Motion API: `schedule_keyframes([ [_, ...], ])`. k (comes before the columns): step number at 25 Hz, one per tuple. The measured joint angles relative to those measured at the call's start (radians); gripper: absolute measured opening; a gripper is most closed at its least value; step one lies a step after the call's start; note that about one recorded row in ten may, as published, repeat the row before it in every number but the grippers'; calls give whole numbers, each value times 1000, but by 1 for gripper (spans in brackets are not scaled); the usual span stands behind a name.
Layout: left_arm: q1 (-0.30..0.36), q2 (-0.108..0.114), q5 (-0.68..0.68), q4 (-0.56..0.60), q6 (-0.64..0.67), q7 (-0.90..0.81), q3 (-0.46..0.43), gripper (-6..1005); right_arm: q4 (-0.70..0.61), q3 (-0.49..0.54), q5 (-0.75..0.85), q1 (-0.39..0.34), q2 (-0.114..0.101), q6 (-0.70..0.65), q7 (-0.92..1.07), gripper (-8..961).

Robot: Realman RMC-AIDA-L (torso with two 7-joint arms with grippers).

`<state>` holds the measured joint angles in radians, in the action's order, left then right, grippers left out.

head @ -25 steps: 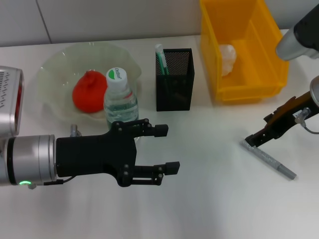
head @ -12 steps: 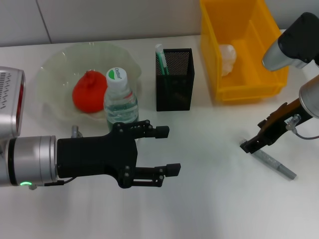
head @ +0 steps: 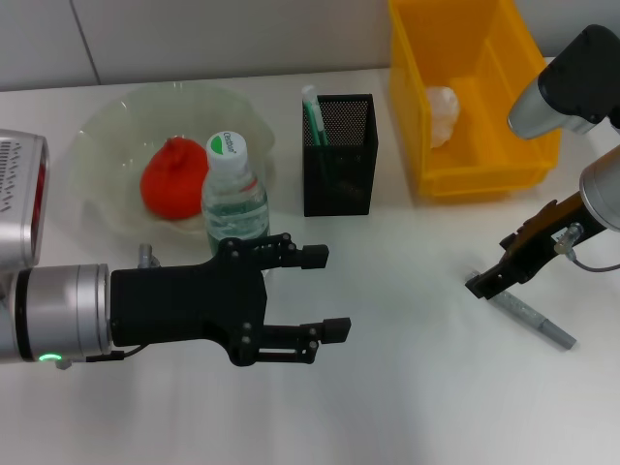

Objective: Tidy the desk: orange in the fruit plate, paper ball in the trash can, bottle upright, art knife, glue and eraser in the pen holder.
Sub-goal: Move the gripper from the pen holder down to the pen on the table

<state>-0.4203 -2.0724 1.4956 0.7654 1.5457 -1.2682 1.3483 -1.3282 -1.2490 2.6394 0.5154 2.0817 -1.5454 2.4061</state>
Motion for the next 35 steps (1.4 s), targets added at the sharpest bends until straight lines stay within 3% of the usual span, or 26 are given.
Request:
schedule_keyframes([
  [19, -2, 0, -2, -11, -2, 10, -2, 802, 27, -1, -4, 7, 0, 10, 6, 716],
  [24, -2, 0, -3, -11, -3, 10, -1, 802, 28, -1, -3, 10, 0, 10, 20, 630],
  [32, 1, 0, -13, -11, -4, 24, -4, 802, 29, -8, -2, 9, 0, 13, 22, 622],
  [35, 2, 0, -19, -11, -5, 25, -2, 802, 39, -8, -2, 9, 0, 13, 24, 547],
])
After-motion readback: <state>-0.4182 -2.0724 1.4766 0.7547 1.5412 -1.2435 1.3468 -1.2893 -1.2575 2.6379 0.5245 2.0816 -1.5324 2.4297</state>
